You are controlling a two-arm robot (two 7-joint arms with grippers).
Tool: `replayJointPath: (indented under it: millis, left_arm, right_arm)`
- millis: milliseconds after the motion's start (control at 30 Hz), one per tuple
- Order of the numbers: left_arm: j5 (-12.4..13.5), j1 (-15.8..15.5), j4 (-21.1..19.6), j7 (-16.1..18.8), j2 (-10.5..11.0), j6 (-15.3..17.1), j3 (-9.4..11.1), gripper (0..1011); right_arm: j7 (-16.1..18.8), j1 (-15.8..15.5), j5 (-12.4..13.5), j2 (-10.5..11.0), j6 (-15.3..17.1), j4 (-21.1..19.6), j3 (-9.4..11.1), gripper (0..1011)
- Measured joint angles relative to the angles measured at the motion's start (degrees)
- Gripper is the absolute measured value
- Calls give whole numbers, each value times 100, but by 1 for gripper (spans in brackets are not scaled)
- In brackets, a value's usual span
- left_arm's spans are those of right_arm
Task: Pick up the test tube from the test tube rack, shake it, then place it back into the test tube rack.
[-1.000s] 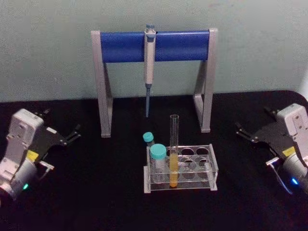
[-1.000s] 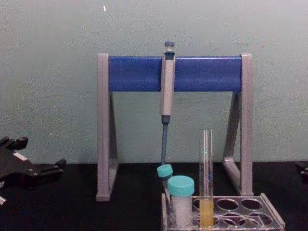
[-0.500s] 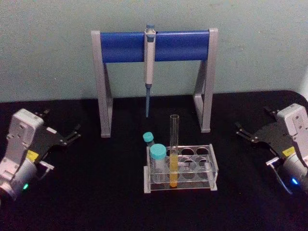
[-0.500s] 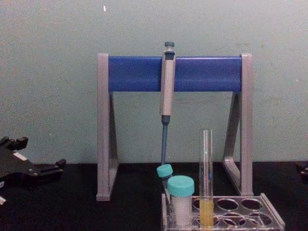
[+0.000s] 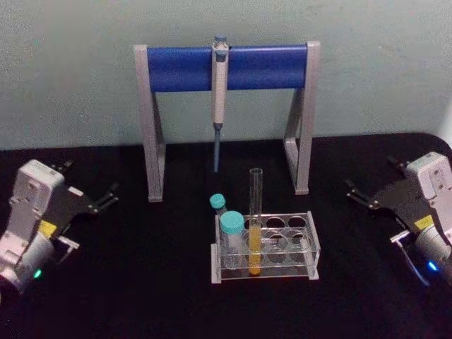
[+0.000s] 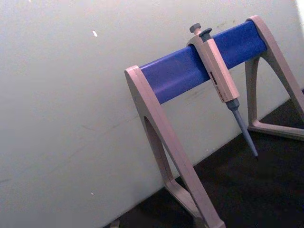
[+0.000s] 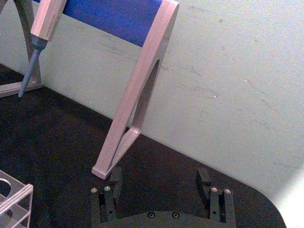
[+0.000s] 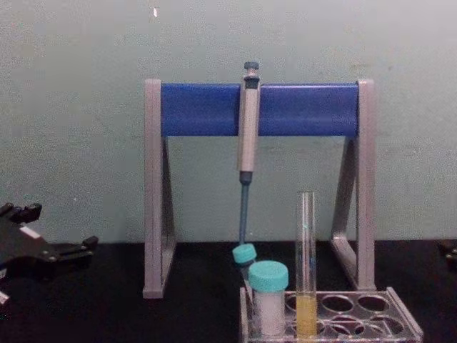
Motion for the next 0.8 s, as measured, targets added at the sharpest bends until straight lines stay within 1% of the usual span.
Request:
replayJointPath:
  millis: [167,367,567,700,767,800]
  left_arm:
    - [0,0,0,0,0,0,0,1001]
    - [0,0,0,0,0,0,0,1001]
    - [0,0,0,0,0,0,0,1001]
    - [0,0,0,0,0,0,0,1001]
    - [0,0,0,0,0,0,0,1001]
    - [0,0,0,0,0,0,0,1001]
  right_arm:
    - [1,-1,-1,-1,1,0,2,1000]
    - [78,-106,-8,-15,61,-107,105,1000]
    - [169,-357,33,33,88,-421,236,1000]
    - [271,-633,145,70,35,-742,342,1000]
    - [311,-718,188,75,9,-844,371,1000]
    - [361,-814,247,75,-22,-960,401,1000]
